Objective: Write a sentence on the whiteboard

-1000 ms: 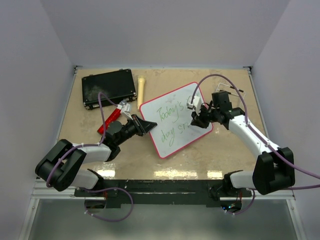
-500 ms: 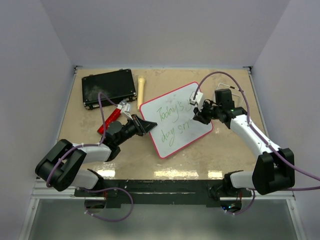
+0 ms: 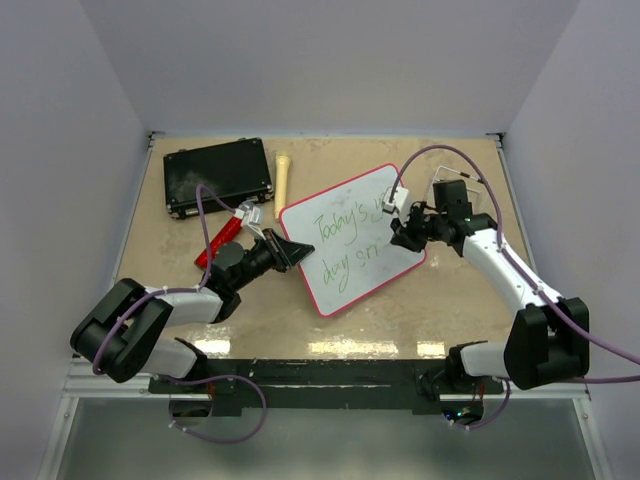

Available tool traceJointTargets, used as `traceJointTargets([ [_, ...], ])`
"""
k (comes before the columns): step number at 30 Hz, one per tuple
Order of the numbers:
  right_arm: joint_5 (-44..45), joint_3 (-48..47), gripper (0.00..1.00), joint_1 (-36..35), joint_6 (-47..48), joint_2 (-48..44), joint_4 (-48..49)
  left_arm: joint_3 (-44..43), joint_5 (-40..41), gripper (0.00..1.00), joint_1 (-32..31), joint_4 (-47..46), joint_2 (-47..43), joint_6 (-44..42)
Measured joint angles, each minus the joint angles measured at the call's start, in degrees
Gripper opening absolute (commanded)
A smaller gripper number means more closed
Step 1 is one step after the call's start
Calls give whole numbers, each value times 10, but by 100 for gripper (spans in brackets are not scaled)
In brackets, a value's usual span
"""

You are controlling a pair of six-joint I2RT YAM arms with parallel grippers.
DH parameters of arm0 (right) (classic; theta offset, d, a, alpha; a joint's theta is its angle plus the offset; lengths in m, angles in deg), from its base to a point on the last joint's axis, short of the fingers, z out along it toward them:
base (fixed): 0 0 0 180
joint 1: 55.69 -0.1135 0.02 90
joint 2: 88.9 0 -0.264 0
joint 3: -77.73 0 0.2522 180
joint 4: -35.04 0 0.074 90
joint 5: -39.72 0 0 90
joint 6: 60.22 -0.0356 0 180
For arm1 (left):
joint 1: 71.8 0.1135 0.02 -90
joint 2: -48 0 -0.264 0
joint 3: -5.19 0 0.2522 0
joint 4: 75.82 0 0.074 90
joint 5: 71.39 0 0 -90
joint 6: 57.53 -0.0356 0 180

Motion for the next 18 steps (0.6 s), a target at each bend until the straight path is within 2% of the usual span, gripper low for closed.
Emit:
traceJointTargets([
  [8,-14,-9,0,22,-40,-23,57,0,0,0,0,0,0,0],
  [18,-17,-9,0,22,-76,1,106,0,0,0,0,-2,1,0],
])
